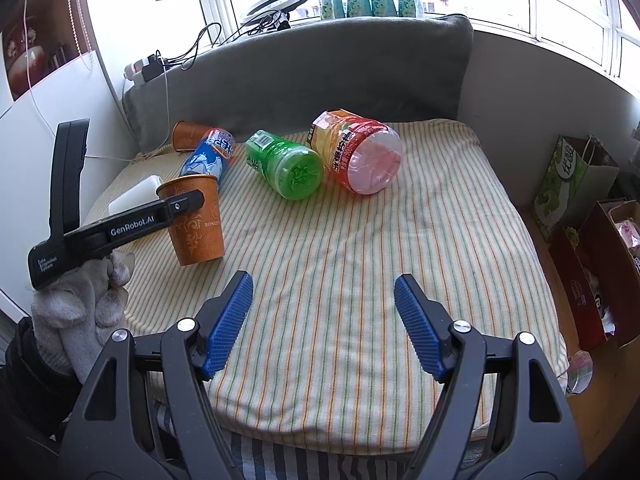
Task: Flip cup upright
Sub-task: 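Lift the orange cup with the left tool, turning its rim upward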
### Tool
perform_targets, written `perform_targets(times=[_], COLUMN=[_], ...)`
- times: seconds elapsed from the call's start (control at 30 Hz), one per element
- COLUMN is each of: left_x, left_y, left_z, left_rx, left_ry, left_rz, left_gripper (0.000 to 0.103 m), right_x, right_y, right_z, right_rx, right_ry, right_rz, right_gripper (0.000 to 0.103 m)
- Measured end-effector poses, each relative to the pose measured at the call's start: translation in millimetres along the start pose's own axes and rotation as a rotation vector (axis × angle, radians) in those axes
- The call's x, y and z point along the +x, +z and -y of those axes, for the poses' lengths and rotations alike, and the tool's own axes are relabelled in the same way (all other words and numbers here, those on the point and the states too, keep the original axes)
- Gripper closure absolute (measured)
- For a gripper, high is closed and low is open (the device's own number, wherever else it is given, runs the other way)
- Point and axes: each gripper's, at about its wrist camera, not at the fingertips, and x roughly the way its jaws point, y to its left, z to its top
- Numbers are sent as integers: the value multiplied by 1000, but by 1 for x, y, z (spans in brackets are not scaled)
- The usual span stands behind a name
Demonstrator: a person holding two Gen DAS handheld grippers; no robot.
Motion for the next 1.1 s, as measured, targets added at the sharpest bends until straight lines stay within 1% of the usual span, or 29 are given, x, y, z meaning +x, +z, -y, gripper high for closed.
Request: perform_targets(times=[0.43,0.67,0.87,0.97,1.1], left_x=[-8,-17,-19,-24,-31], left_y=[-14,-26,-35,-37,-39], left_z=[5,12,14,16,17], left_rx=[30,84,109,120,135], left_ry=[-15,-14,-29,-34,-44], left_rz=[5,20,-5,-2,-3], left_gripper=[41,42,41,32,30], right_x=[-2,-5,-6,-7,-9], right_y=[1,1,1,0,1], right_z=[-1,-6,-9,-11,-13], right_rx=[-2,-10,-14,-19,-18], right_ry=[1,2,5,7,14], right_rz=[0,8,7,10,16], right_gripper=[27,27,27,27,27])
